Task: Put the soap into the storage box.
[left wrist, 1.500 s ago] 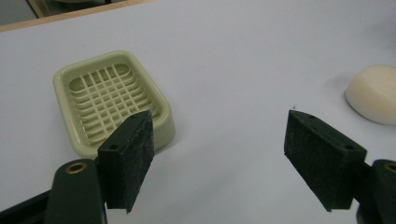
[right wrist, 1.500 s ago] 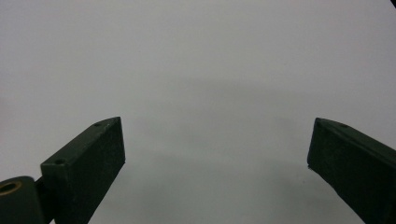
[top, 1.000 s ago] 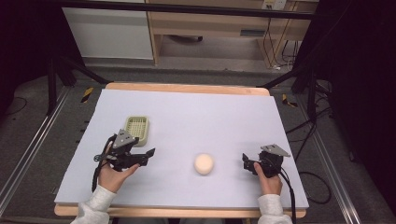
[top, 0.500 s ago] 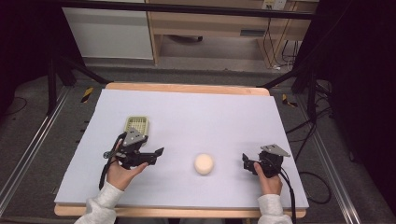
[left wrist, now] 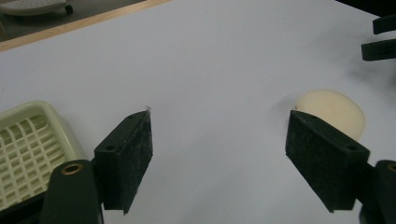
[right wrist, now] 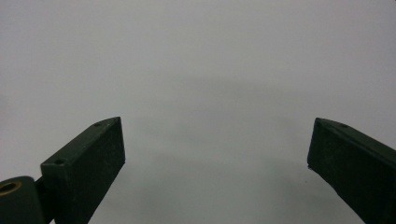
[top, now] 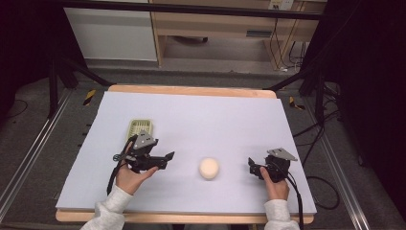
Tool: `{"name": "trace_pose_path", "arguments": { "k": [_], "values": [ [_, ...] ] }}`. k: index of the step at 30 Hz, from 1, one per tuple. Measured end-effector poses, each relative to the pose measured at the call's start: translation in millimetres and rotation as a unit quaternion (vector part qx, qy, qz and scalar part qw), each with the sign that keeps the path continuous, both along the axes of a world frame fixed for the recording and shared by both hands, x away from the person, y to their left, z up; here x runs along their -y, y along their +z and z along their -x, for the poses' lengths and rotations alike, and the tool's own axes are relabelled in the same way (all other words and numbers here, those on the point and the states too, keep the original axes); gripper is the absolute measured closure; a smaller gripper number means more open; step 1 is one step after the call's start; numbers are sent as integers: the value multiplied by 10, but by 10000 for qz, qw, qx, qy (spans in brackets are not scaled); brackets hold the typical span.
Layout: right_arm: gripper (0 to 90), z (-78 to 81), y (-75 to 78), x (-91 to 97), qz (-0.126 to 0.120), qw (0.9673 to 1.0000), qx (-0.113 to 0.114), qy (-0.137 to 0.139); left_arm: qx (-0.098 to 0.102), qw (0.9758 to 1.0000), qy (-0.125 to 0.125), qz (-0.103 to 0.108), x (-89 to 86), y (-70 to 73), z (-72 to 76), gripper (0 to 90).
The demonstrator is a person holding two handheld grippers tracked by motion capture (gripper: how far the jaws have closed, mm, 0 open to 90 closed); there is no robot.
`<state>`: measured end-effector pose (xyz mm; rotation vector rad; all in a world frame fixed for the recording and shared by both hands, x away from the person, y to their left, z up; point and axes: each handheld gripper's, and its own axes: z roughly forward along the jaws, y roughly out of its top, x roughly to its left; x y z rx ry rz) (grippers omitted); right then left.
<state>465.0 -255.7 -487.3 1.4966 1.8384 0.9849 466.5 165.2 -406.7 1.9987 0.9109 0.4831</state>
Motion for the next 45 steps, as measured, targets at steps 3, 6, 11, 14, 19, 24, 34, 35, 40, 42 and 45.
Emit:
{"name": "trace_pose_path", "arguments": {
  "k": [3, 6, 11, 14, 19, 24, 34, 35, 40, 42, 45],
  "values": [
    [44, 0, 0, 0, -3, 10000, 1, -5, -10, 10000, -52, 21, 61, 0, 5, 226],
    [45, 0, 1, -1, 9, 10000, -2, -6, -7, 10000, -93, 22, 92, 9, 2, 225],
    [44, -1, 0, 1, 10, 10000, -6, 6, -12, 9999, -152, 6, 160, 16, -2, 224],
    [45, -2, 0, -1, 20, 10000, -4, 3, -36, 9998, -172, 10, 192, 13, -3, 223],
    [44, -2, 0, 0, 17, 10000, -6, 11, -49, 9997, -254, -16, 274, 14, -5, 221],
    [44, -2, -1, -1, 15, 10000, -3, 7, -52, 9995, -302, -26, 324, 17, -5, 219],
    [44, -1, 0, -1, 14, 10000, -6, 2, -75, 9991, -405, -20, 443, 8, 2, 215],
    [44, -1, 0, -1, 14, 10000, -6, 5, -88, 9991, -421, -9, 463, 1, 0, 215],
    [44, -3, -1, -2, 22, 10000, -10, 13, -127, 9989, -443, -16, 508, -22, -5, 211],
    [45, -3, -1, -2, 22, 10000, -8, 14, -151, 9988, -473, -35, 544, -39, -9, 210],
    [44, -2, -1, -4, 20, 10000, -8, 10, -167, 9985, -510, -56, 584, -55, -6, 208]
  ]
}}
